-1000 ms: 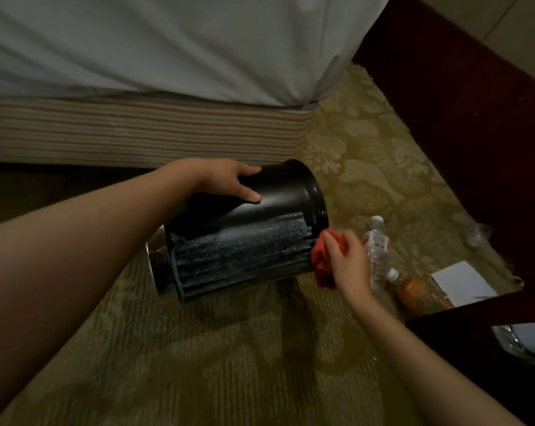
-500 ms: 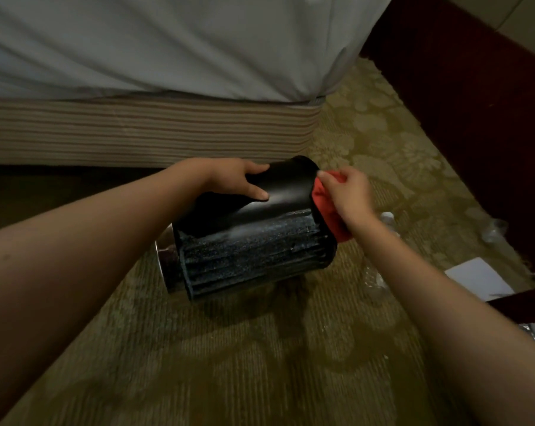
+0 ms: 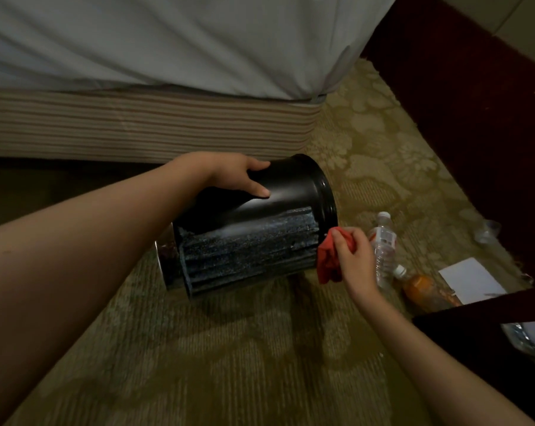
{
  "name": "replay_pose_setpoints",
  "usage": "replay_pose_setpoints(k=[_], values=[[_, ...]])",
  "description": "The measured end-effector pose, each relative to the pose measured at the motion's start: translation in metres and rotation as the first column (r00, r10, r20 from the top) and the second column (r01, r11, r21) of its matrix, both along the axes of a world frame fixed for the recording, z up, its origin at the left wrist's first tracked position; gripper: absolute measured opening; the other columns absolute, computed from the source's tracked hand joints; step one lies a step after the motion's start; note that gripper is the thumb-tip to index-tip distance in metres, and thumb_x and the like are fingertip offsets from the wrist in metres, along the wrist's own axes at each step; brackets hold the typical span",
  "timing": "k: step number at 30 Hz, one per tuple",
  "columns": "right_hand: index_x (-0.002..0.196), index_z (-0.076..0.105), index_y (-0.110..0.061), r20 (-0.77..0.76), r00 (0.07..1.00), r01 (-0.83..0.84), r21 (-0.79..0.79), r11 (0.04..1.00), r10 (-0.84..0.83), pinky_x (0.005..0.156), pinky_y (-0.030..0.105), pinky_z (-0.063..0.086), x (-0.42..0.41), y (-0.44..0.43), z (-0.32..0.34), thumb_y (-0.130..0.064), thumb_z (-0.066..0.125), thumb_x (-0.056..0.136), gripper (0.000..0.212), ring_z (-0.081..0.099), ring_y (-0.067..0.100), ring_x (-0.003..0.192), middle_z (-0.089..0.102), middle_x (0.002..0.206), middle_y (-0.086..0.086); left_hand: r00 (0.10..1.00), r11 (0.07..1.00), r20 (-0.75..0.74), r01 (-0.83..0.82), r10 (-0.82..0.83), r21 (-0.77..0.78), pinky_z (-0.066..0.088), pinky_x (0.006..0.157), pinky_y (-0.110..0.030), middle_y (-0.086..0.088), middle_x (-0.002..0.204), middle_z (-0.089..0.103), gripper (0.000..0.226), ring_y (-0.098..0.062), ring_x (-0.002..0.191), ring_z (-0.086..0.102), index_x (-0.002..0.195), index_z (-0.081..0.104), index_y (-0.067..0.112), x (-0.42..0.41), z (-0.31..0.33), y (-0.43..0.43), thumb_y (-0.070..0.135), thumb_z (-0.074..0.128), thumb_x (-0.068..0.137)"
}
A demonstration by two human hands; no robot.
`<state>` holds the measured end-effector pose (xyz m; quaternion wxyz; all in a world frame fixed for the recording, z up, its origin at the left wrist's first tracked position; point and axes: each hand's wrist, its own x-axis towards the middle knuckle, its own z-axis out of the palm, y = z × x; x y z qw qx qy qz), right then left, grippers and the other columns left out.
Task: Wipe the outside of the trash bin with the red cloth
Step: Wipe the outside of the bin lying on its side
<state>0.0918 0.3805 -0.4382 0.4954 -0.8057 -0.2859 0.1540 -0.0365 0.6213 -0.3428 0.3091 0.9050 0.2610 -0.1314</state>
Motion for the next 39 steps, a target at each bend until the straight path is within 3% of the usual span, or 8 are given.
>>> replay_pose_setpoints(k=[3, 9, 13, 16, 24, 29, 32, 39], values=[[0.091, 0.059, -0.033, 0.027, 0.999, -0.038, -0.074, 0.997, 0.040, 0.084, 0.042, 0.049, 0.011, -0.005, 0.000, -0.038, 0.056, 0.089, 0.006, 0.058, 0.017, 0.095, 0.062, 0.098, -0.002, 1.000, 1.000, -0.014, 0.003, -0.003, -0.006, 0.015, 0.117, -0.037, 0.000, 0.154, 0.023, 0.080, -0.020, 0.140, 0.023, 0.147, 0.019, 0.031, 0.001, 0.002, 0.000, 0.050, 0.061, 0.081], [0.077, 0.061, -0.024, 0.032, 0.998, 0.048, -0.020, 0.999, -0.047, 0.076, 0.039, 0.049, 0.022, 0.060, 0.044, -0.040, 0.059, 0.087, 0.019, 0.060, 0.013, 0.078, 0.064, 0.079, -0.005, 1.000, 1.000, 0.000, 0.008, -0.008, 0.013, 0.015, 0.116, -0.032, 0.001, 0.154, 0.023, 0.079, -0.019, 0.141, 0.022, 0.147, 0.020, 0.028, 0.000, 0.003, -0.004, 0.048, 0.061, 0.082], [0.097, 0.062, -0.017, 0.237, 0.971, 0.051, -0.274, 0.960, 0.016, 0.091, 0.047, 0.044, 0.036, 0.102, 0.066, -0.047, 0.056, 0.087, 0.032, 0.058, 0.029, 0.100, 0.064, 0.104, 0.006, 1.000, 1.000, 0.010, -0.010, 0.010, -0.005, 0.016, 0.115, -0.031, 0.001, 0.153, 0.025, 0.079, -0.019, 0.139, 0.025, 0.147, 0.021, 0.029, -0.002, 0.002, -0.003, 0.047, 0.062, 0.082], [0.112, 0.057, -0.021, 0.358, 0.934, 0.074, -0.225, 0.972, 0.012, 0.096, 0.049, 0.039, 0.016, 0.070, 0.051, -0.048, 0.050, 0.090, 0.036, 0.050, 0.026, 0.108, 0.054, 0.116, 0.004, 1.000, 0.999, 0.006, -0.014, 0.015, -0.034, 0.018, 0.116, -0.037, 0.001, 0.153, 0.026, 0.080, -0.021, 0.139, 0.026, 0.147, 0.021, 0.031, -0.001, 0.001, -0.003, 0.048, 0.063, 0.081], [0.130, 0.049, -0.020, 0.122, 0.991, 0.075, -0.223, 0.972, -0.048, 0.105, 0.053, 0.032, -0.016, -0.004, 0.000, -0.045, 0.048, 0.091, 0.046, 0.042, 0.022, 0.122, 0.046, 0.130, 0.003, 1.000, 1.000, 0.007, -0.016, 0.016, -0.024, 0.016, 0.117, -0.037, -0.001, 0.154, 0.023, 0.080, -0.021, 0.140, 0.023, 0.147, 0.019, 0.028, -0.001, 0.002, -0.006, 0.047, 0.062, 0.082], [0.112, 0.061, -0.019, 0.247, 0.968, 0.093, -0.156, 0.983, -0.052, 0.099, 0.052, 0.037, 0.005, 0.041, 0.030, -0.049, 0.053, 0.089, 0.038, 0.049, 0.023, 0.110, 0.050, 0.111, -0.002, 1.000, 1.000, -0.007, -0.015, 0.015, -0.016, 0.016, 0.116, -0.035, 0.000, 0.154, 0.023, 0.079, -0.021, 0.140, 0.023, 0.147, 0.018, 0.029, 0.000, 0.002, -0.002, 0.049, 0.060, 0.083], [0.102, 0.063, -0.019, 0.304, 0.952, 0.109, -0.270, 0.957, -0.022, 0.096, 0.047, 0.039, 0.025, 0.084, 0.055, -0.054, 0.055, 0.085, 0.040, 0.052, 0.029, 0.107, 0.054, 0.108, 0.002, 1.000, 0.999, -0.005, -0.027, 0.026, -0.018, 0.017, 0.116, -0.034, 0.000, 0.154, 0.024, 0.079, -0.021, 0.140, 0.025, 0.147, 0.020, 0.030, -0.001, 0.002, -0.003, 0.049, 0.061, 0.082], [0.129, 0.048, -0.027, 0.233, 0.971, 0.019, -0.276, 0.961, 0.047, 0.100, 0.052, 0.037, 0.007, 0.027, 0.027, -0.055, 0.050, 0.087, 0.050, 0.045, 0.024, 0.118, 0.045, 0.126, 0.001, 0.999, 0.999, -0.037, -0.032, 0.032, -0.006, 0.019, 0.114, -0.035, -0.001, 0.153, 0.026, 0.082, -0.023, 0.138, 0.027, 0.146, 0.021, 0.032, 0.001, 0.005, -0.002, 0.051, 0.063, 0.079]])
